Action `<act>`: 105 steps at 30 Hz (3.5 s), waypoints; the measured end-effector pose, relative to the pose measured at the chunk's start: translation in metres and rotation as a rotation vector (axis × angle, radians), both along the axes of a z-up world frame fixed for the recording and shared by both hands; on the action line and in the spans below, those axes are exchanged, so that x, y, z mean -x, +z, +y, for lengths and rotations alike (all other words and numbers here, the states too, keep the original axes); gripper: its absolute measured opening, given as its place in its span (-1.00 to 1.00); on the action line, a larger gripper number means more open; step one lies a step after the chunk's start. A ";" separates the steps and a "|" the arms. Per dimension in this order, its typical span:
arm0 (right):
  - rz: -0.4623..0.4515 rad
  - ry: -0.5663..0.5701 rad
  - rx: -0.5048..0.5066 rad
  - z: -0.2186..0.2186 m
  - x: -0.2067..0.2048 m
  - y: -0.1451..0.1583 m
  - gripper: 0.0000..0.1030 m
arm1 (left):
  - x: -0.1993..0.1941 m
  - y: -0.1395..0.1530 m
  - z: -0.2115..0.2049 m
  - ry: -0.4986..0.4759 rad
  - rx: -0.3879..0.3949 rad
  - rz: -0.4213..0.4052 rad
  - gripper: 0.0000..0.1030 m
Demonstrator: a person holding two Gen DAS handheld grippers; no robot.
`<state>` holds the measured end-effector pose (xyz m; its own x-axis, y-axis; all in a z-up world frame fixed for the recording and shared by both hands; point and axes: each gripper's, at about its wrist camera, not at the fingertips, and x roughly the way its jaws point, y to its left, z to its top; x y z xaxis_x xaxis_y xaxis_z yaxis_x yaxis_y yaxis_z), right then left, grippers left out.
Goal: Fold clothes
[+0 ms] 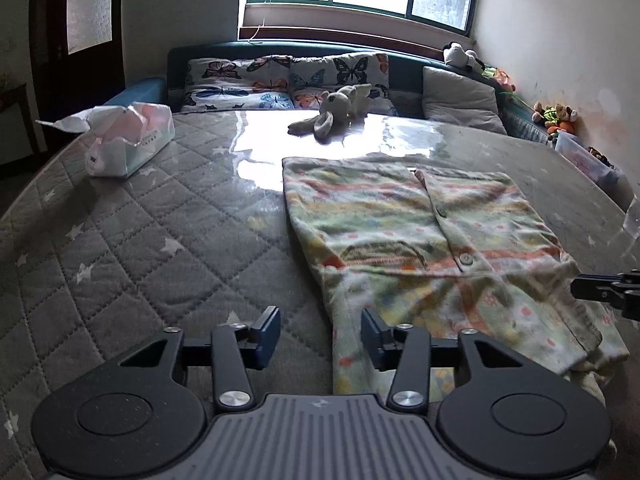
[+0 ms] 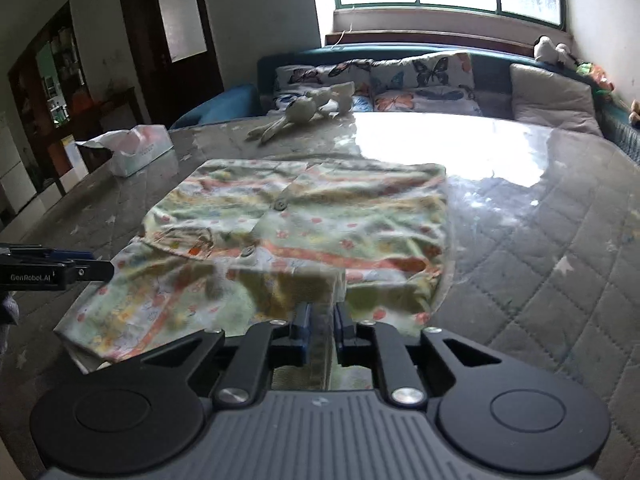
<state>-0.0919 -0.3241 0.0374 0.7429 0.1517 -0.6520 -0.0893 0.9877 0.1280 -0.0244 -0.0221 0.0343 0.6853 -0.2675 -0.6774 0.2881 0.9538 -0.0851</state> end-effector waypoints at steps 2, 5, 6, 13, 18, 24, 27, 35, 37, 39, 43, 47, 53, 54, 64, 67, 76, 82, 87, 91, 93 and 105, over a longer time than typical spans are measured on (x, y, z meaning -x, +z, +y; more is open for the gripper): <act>-0.020 -0.002 0.001 -0.003 0.001 0.005 -0.76 | -0.004 0.002 -0.004 -0.001 -0.007 -0.013 -0.09; -0.032 0.007 -0.001 -0.004 -0.004 0.008 -0.76 | -0.009 0.001 -0.015 -0.015 -0.049 -0.041 -0.28; -0.034 0.015 0.000 -0.003 -0.006 0.008 -0.76 | -0.011 -0.001 -0.018 -0.018 -0.064 -0.042 -0.33; 0.022 0.074 0.025 0.011 -0.028 -0.014 -0.77 | -0.020 -0.014 -0.021 -0.002 -0.140 -0.046 -0.49; 0.031 0.083 0.026 0.010 -0.023 -0.014 -0.76 | -0.019 -0.009 -0.014 0.007 -0.129 -0.039 -0.49; 0.024 0.162 0.047 0.019 -0.004 -0.001 -0.74 | 0.004 0.010 -0.030 -0.104 -0.056 -0.047 -0.48; 0.037 0.179 0.054 0.024 0.000 -0.003 -0.74 | 0.015 0.013 -0.048 -0.180 -0.020 -0.036 -0.48; 0.041 0.232 0.045 0.039 0.007 -0.008 -0.71 | 0.035 0.004 -0.086 -0.330 -0.003 -0.001 -0.45; 0.054 0.239 0.058 0.041 0.009 -0.013 -0.71 | 0.039 -0.001 -0.091 -0.354 -0.017 0.004 -0.45; 0.047 0.242 0.061 0.041 0.011 -0.011 -0.71 | 0.041 -0.005 -0.092 -0.365 -0.032 0.008 -0.45; 0.017 0.251 0.042 0.041 0.014 -0.002 -0.67 | 0.040 0.000 -0.089 -0.359 -0.012 -0.002 -0.43; 0.039 0.274 0.045 0.046 0.013 -0.011 -0.61 | 0.043 -0.004 -0.091 -0.391 -0.026 0.008 -0.43; 0.022 0.275 0.049 0.045 0.018 -0.009 -0.60 | 0.045 -0.010 -0.092 -0.401 -0.040 0.007 -0.43; 0.025 0.275 0.049 0.044 0.018 -0.010 -0.60 | 0.045 -0.010 -0.092 -0.402 -0.039 0.006 -0.43; 0.041 0.218 0.015 0.021 0.024 -0.008 -0.60 | 0.065 0.012 -0.051 -0.430 -0.040 -0.037 -0.25; 0.056 0.208 0.024 0.015 0.029 -0.014 -0.60 | 0.083 0.013 -0.038 -0.493 -0.082 -0.057 -0.21; 0.054 0.192 0.028 0.013 0.034 -0.013 -0.60 | 0.124 -0.009 -0.047 -0.652 -0.226 -0.144 -0.13; 0.050 0.212 0.066 0.015 0.041 -0.005 -0.58 | 0.124 -0.012 -0.065 -0.654 -0.222 -0.244 -0.12; 0.056 0.228 0.107 0.012 0.049 0.000 -0.56 | 0.118 -0.009 -0.069 -0.664 -0.180 -0.283 -0.27; 0.061 0.254 0.151 0.013 0.058 0.003 -0.39 | 0.110 -0.002 -0.066 -0.658 -0.109 -0.270 -0.72; 0.064 0.276 0.178 0.014 0.065 0.004 -0.37 | 0.102 0.002 -0.063 -0.627 -0.072 -0.249 -0.83; -0.004 0.381 0.270 0.043 0.071 -0.002 -0.14 | 0.051 0.022 -0.053 -0.483 0.095 -0.136 -0.85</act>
